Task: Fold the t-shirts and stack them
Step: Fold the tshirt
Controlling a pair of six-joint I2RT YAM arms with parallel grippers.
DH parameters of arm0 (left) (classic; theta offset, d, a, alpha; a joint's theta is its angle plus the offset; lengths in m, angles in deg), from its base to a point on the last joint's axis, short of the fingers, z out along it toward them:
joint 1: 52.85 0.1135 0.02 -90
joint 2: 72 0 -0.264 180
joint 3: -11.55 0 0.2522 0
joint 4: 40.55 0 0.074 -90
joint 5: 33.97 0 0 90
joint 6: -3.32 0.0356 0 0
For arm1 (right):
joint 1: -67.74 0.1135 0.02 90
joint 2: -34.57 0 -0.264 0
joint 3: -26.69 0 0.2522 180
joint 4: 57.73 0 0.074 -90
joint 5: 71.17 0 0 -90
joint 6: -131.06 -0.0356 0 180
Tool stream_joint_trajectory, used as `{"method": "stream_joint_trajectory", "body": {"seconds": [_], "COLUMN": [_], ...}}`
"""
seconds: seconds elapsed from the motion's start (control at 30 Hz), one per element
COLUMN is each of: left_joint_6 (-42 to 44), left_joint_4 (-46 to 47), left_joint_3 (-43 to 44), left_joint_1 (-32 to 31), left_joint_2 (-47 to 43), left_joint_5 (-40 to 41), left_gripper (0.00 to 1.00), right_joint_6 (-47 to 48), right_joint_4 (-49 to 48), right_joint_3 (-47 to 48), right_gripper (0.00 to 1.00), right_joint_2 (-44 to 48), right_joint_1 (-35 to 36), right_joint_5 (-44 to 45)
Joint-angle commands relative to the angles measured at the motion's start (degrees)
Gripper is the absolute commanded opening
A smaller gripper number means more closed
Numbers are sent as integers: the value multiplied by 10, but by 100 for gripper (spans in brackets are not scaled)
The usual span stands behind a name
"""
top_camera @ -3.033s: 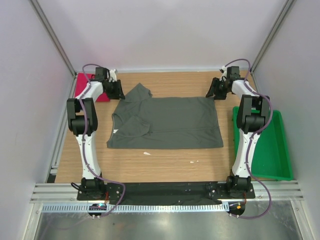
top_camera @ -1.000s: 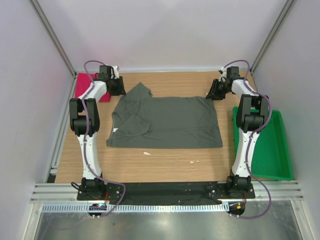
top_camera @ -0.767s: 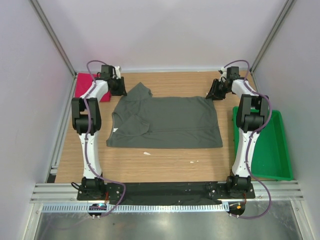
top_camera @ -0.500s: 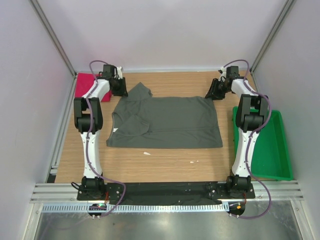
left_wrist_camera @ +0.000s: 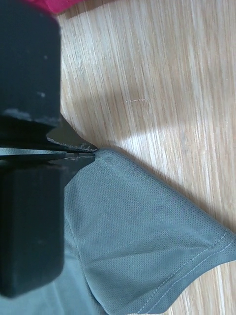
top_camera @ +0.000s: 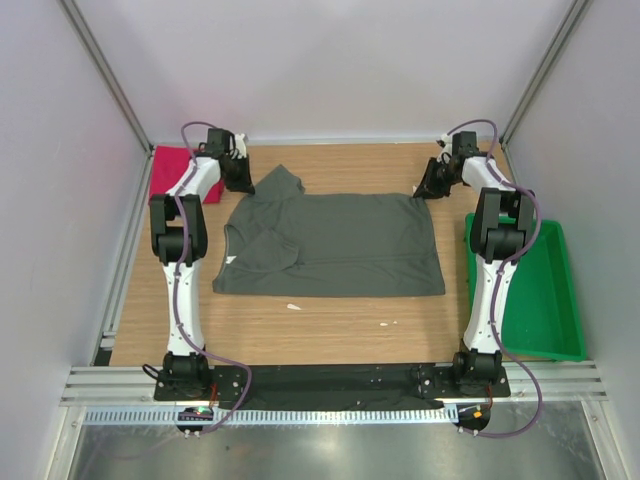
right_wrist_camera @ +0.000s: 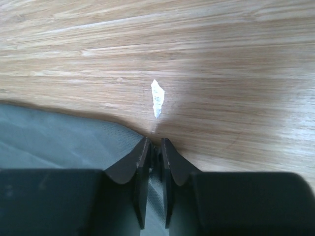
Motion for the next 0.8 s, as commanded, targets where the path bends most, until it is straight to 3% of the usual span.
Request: {"method": "stream_joint_trajectory", "body": {"seconds": [0.0, 0.3, 0.47, 0.77], "left_joint_6": [-4, -16, -20, -24], "left_joint_4": [-5, 15, 22, 30], "left_joint_3": [32, 35, 31, 5], "left_joint_1": [-1, 2, 5, 5], "left_joint_2": [4, -27, -37, -47], "left_joint_5": [-18, -18, -25, -35], "left_gripper": [0, 0, 0, 0], "right_joint_6": [-4, -3, -6, -6], "right_joint_4": [6, 15, 27, 31], "right_joint_3": [27, 50, 57, 59], "right_gripper": [18, 16, 30, 34], "right_joint_2": [-10, 1, -10, -18], "right_joint_1": [0, -2, -3, -4], "right_joint_5": [5, 7, -1, -2]}}
